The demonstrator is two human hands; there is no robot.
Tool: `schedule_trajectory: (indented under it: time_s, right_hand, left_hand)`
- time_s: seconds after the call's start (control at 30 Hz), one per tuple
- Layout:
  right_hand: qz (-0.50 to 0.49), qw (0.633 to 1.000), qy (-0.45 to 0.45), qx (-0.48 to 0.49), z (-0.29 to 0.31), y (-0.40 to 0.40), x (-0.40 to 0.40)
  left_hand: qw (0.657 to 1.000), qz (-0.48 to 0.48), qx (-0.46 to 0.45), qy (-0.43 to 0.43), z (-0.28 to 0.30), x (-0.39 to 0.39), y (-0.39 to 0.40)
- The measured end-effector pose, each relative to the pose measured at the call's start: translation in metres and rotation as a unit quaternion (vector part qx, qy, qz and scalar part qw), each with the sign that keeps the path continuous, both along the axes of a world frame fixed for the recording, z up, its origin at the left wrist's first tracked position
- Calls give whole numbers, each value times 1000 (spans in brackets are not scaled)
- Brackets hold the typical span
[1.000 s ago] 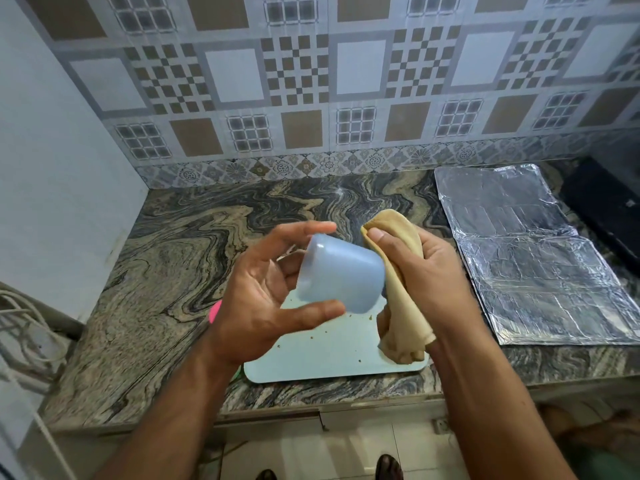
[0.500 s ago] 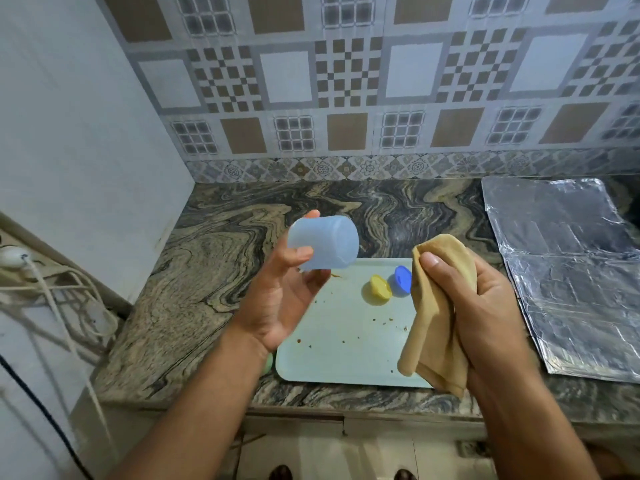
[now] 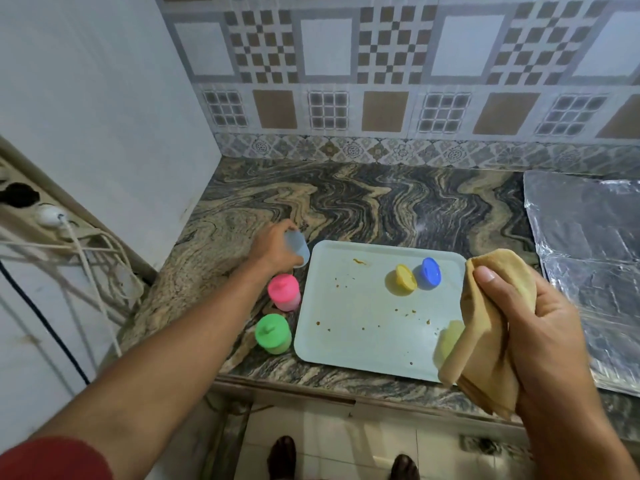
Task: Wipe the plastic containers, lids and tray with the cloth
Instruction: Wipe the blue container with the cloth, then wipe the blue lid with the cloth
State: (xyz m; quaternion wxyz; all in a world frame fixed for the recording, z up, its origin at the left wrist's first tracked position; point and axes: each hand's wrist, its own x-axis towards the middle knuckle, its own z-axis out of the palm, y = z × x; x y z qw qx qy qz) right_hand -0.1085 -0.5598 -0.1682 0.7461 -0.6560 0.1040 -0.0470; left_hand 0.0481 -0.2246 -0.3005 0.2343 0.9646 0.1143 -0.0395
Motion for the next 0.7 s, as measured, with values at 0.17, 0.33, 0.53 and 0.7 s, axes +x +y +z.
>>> schedule_trajectory:
  time_s: [0.17,0.33,0.53,0.7]
  right_hand:
    - [-15,1000,6,-6,-5,-8,-3]
    - [-30,999,10,-8,-8,-18,-7]
    - [-54,999,0,-9,-9,-35,-11]
    - [-70,998,-4,4,-10,-44,-15]
  left_hand:
    - [997,-20,64,33,-19,5,-3]
    - [992,-27,83,86,-22,5,-5]
    - [996,-58,70,8,-4,3,-28]
    - [968,-227,25,-106,4,-12,-106]
